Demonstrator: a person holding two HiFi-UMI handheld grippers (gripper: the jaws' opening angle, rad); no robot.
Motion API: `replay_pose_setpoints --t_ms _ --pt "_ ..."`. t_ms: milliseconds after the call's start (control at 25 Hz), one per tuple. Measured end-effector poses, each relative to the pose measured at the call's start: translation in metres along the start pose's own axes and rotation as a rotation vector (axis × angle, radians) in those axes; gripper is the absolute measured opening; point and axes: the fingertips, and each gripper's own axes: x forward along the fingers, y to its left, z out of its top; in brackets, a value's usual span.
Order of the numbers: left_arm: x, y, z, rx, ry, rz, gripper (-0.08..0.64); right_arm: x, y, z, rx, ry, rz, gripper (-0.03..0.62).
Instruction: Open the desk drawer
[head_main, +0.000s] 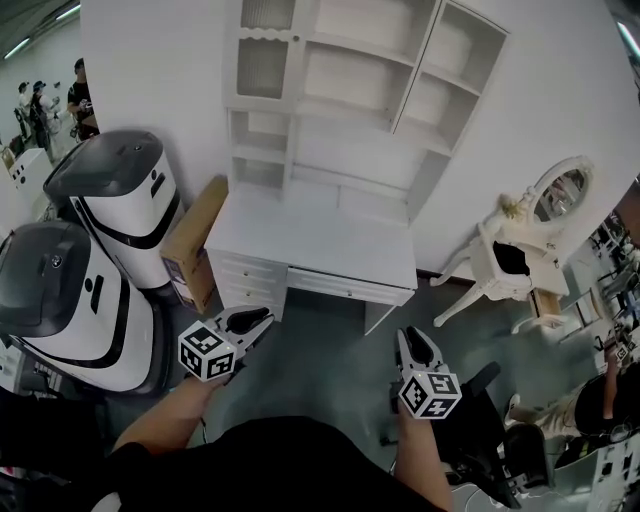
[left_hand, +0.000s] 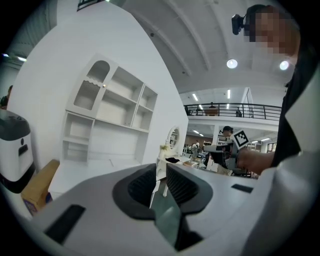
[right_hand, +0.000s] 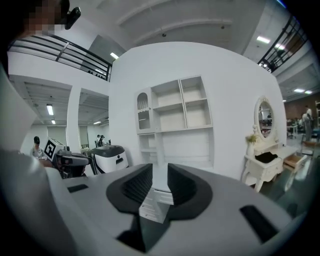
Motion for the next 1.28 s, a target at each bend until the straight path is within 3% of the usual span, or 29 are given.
replay_pose_setpoints --t_ms 360,760,1280 --pt "-0.011 0.003 -0.008 -0.007 0.011 -0.033 0.048 -0.012 0.014 -0.007 -0.009 0.017 -0.040 0.095" --pt "-0.012 0.018 -0.019 -0.039 0.017 -0.010 0.033 0.005 0.019 -0.014 -0.001 0.044 -0.024 0.092" --pt "0.027 0.040 -0.014 -0.061 0.029 0.038 0.028 0.056 -0.021 -0.021 0.031 0.064 0.015 0.084"
